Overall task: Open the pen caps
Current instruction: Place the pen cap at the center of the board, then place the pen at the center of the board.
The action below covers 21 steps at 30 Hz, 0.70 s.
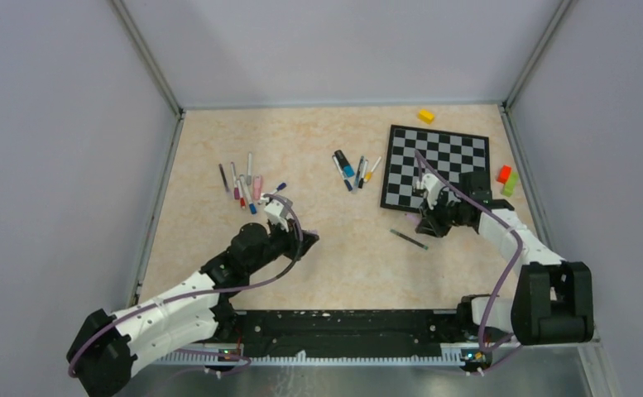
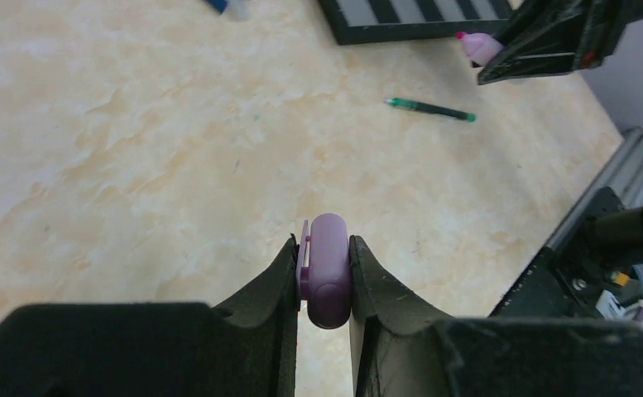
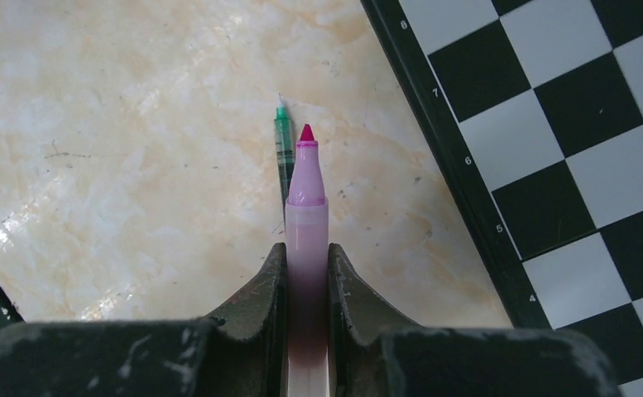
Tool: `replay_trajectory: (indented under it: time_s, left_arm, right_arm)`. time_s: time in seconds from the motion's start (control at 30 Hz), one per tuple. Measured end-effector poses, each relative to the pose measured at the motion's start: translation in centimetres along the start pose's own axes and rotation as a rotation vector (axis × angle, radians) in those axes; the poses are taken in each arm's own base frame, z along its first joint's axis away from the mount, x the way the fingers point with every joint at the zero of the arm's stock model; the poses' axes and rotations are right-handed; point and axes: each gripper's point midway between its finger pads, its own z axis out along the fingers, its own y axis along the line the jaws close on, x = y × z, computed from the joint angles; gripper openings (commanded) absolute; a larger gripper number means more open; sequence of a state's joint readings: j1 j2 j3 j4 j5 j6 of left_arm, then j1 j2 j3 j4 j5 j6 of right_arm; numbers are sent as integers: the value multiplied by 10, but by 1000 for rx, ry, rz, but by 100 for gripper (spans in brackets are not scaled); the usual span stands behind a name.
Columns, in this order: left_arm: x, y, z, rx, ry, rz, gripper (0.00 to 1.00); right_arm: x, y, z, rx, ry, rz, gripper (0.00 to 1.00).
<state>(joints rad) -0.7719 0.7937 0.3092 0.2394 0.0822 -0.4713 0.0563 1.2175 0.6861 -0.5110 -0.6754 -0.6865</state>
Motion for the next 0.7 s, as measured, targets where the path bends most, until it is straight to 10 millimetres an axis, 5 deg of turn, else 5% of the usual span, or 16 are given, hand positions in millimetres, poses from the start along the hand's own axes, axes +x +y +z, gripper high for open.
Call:
replay_trajectory:
  time_s: [0.37,0.7]
  left_arm:
    - [53,64,-1,-343,189,-78,0]
    - [61,80,-2,-444,244,-83,0]
  right_arm:
    - [36,-13,16,33,142,153,0]
    - [45,-20,23,37,187,209,4]
